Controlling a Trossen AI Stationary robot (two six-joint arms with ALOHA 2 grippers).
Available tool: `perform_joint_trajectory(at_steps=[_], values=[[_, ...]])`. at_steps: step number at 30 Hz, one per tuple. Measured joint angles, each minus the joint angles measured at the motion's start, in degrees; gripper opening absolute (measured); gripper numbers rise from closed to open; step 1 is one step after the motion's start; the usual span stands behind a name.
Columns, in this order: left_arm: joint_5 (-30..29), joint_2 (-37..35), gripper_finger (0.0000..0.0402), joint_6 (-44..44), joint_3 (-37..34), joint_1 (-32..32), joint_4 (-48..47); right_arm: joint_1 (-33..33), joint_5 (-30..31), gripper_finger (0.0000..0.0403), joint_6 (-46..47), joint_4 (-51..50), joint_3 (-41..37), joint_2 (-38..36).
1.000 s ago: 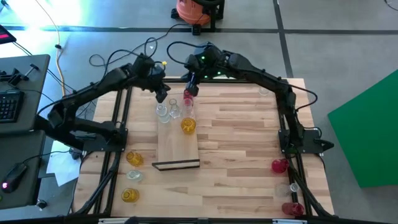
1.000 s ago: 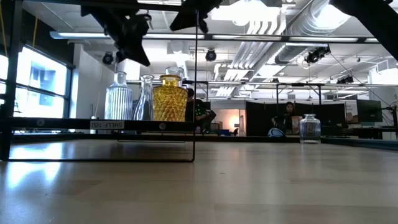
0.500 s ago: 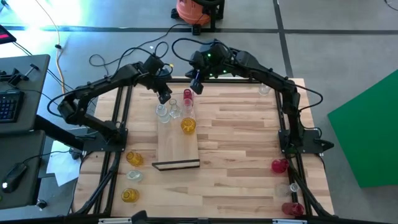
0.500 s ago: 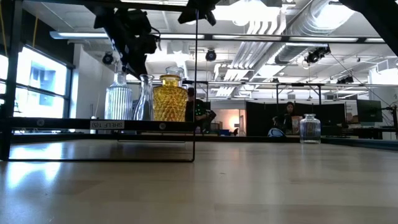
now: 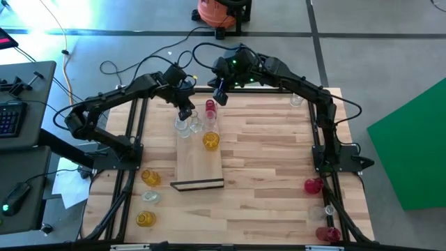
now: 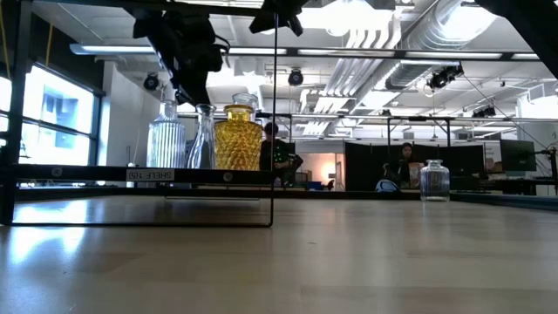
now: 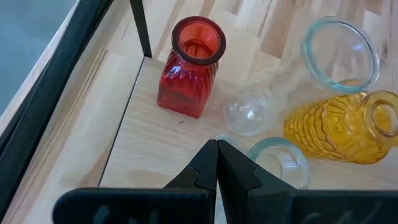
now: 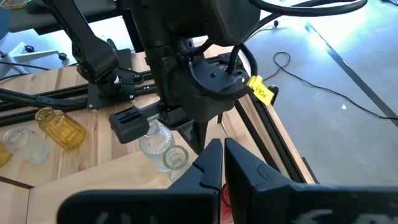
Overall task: Sort vases onto shelf
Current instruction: Adjust the transparent vase on the shelf
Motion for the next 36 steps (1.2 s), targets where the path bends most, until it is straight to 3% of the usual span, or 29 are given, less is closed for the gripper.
perform_joint_trajectory(at_steps=[36], values=[[0.38,-0.2,0.0,-2.38,0.0,-3.14,-1.78,2.17,-0.03,0.0,0.46,0.02,0.0,0.07]])
